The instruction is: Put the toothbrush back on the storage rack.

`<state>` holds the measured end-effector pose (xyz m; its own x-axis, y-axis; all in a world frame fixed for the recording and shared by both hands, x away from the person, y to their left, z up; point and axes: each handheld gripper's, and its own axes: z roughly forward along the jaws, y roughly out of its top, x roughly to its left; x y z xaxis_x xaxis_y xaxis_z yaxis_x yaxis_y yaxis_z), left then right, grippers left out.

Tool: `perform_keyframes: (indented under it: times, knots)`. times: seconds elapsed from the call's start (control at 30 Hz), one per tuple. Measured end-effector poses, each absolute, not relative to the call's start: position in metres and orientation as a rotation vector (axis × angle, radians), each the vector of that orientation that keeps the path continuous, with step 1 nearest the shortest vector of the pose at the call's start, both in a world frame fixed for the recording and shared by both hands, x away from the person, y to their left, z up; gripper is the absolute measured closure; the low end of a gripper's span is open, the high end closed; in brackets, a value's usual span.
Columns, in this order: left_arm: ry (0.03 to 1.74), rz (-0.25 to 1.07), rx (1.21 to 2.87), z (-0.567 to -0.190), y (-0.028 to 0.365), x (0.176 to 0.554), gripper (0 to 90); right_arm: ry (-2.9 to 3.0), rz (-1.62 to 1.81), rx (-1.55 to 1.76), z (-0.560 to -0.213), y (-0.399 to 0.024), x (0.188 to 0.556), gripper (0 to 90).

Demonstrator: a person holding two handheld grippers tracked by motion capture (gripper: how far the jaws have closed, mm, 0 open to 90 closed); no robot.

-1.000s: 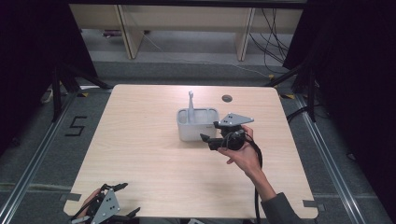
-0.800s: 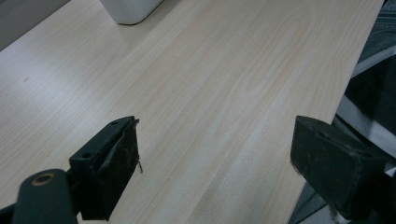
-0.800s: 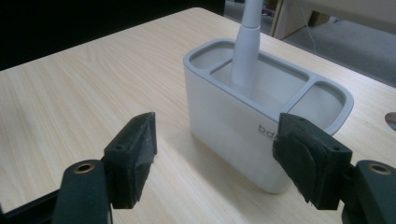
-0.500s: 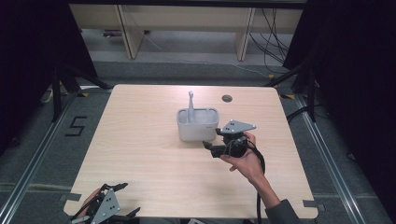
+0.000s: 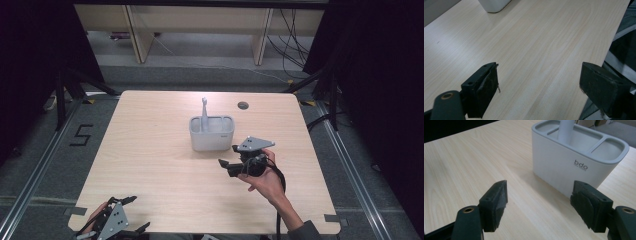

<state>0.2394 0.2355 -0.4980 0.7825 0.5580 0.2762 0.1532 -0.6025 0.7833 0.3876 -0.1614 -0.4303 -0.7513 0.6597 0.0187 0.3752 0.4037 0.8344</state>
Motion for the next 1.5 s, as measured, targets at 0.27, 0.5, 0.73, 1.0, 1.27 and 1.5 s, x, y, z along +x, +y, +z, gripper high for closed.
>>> perform_keyframes:
  times: [0.27, 0.5, 0.73, 1.0, 1.27, 1.5]
  knots:
    - [0.535, 0.64, 2.157, -0.499, 0.234, 0.239, 14.9, 2.37, 1.267, 0.88, -0.437, -0.162, 0.383, 29.7]
    - [0.532, 0.647, 2.156, -0.499, 0.235, 0.239, 14.9, 2.384, 1.251, 0.887, -0.445, -0.167, 0.377, 29.4]
    - [0.532, 0.647, 2.155, -0.498, 0.235, 0.239, 14.9, 2.39, 1.241, 0.929, -0.454, -0.173, 0.372, 29.2]
    - [0.539, 0.637, 2.151, -0.499, 0.234, 0.239, 14.9, 2.399, 1.229, 0.941, -0.461, -0.179, 0.364, 29.0]
    - [0.533, 0.651, 2.147, -0.499, 0.234, 0.239, 14.9, 2.392, 1.242, 0.945, -0.465, -0.183, 0.356, 28.2]
    - [0.538, 0.643, 2.159, -0.499, 0.235, 0.239, 14.9, 2.406, 1.252, 0.958, -0.467, -0.187, 0.351, 27.4]
